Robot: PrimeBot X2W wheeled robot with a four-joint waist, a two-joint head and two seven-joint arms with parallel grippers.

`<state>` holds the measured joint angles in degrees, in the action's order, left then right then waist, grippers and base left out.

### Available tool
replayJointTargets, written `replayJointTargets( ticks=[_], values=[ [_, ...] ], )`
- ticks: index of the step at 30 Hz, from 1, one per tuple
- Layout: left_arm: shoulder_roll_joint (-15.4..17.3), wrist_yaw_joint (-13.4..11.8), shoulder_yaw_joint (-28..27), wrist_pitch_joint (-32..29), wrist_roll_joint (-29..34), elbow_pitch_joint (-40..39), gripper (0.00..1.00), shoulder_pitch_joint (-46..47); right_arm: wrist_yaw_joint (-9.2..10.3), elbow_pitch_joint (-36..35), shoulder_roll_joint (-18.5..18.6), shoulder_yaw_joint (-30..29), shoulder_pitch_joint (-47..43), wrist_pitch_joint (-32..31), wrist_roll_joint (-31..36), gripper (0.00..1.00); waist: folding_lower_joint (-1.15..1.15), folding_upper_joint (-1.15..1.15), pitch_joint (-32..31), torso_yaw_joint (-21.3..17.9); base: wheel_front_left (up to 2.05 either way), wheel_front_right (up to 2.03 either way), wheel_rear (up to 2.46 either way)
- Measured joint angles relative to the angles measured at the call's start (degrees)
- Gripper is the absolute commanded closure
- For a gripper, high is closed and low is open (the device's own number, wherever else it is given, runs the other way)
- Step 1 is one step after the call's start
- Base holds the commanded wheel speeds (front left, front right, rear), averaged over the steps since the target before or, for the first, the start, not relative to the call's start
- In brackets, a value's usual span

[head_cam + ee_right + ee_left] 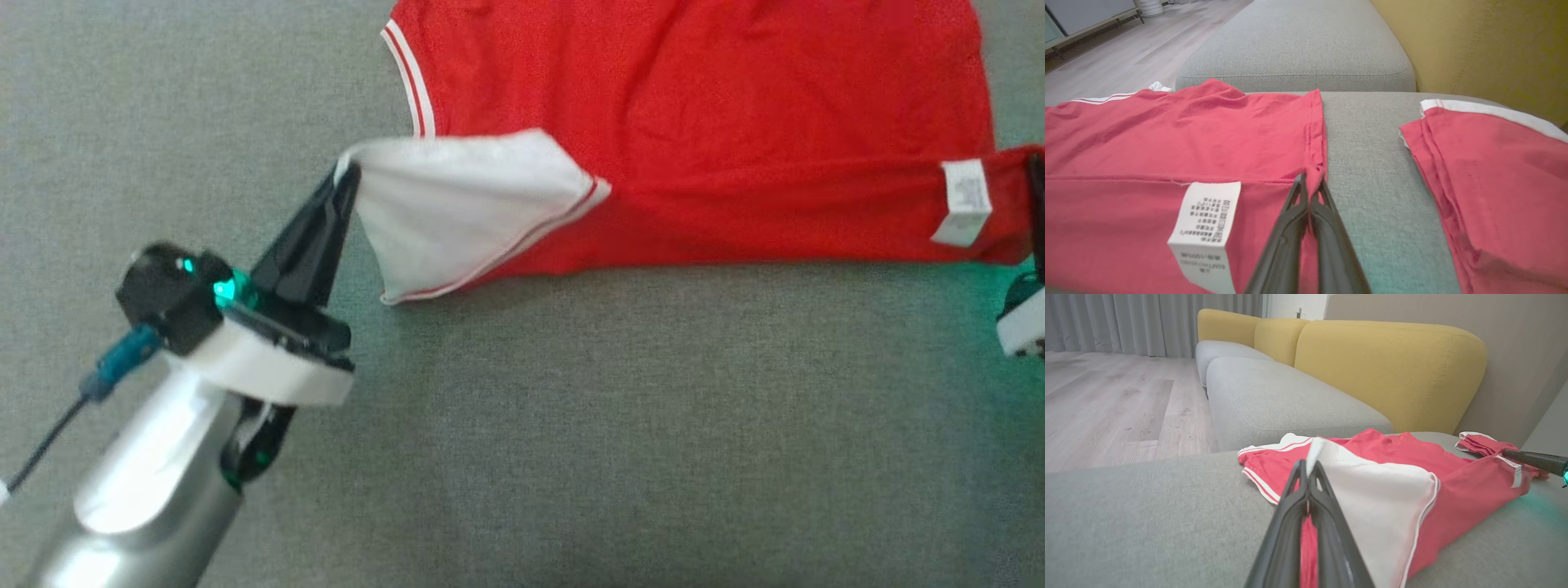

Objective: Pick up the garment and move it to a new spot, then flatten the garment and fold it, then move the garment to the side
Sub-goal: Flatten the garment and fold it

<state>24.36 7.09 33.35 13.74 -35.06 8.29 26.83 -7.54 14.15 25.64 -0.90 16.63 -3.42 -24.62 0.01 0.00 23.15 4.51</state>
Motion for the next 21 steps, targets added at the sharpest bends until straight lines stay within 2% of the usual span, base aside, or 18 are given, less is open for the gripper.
replayJointTargets(
  ticks=[10, 15, 16, 17, 18, 19, 21],
  values=[
    [-0.13, 0.48, 3.56, 0.71, 1.18, 6.22, 1.00, 8.18, 0.00, 4.01, 0.01, 1.48, 5.99, 1.42, 1.09, 0.98, -0.01, 0.00, 2.88, -0.62, 0.00, 0.00, 0.00],
    [-0.32, 0.48, 4.01, 0.71, 0.62, 7.93, 1.00, 8.92, 0.00, 6.13, -0.26, 2.36, 8.06, 2.18, 1.69, 0.56, -0.01, 0.00, 3.55, -0.96, 0.00, 0.00, 0.00],
    [-0.33, 0.48, 4.03, 0.71, 0.71, 8.25, 1.00, 9.31, 0.00, 6.65, -0.35, 2.48, 8.58, 2.53, 1.77, 0.08, -0.01, 0.00, 3.63, -0.97, 0.00, 0.00, 0.00],
    [-0.36, 0.48, 4.03, 0.71, 0.96, 8.43, 1.00, 9.66, 0.00, 7.03, -0.41, 2.53, 9.01, 2.85, 1.94, 0.00, -0.01, 0.00, 3.66, -0.96, 0.00, 0.00, 0.00],
    [-0.45, 0.48, 4.03, 0.71, 1.12, 8.69, 1.00, 9.98, 0.00, 7.22, -0.46, 2.59, 9.40, 3.59, 2.03, 0.00, -0.01, 0.00, 3.66, -0.94, 0.00, 0.00, 0.00],
    [-0.63, 0.48, 4.02, 0.71, 1.44, 9.21, 0.89, 10.29, 0.00, 7.49, -0.54, 2.57, 9.81, 4.33, 2.15, 0.00, -0.01, 0.00, 3.62, -0.91, 0.00, 0.00, 0.00],
    [-1.18, 0.48, 3.86, 0.71, 1.81, 10.37, 0.00, 10.51, 0.00, 7.80, -0.57, 2.76, 10.12, 5.81, 2.69, 0.00, -0.01, 0.00, 3.38, -0.83, 0.00, 0.00, 0.00]
  ],
)
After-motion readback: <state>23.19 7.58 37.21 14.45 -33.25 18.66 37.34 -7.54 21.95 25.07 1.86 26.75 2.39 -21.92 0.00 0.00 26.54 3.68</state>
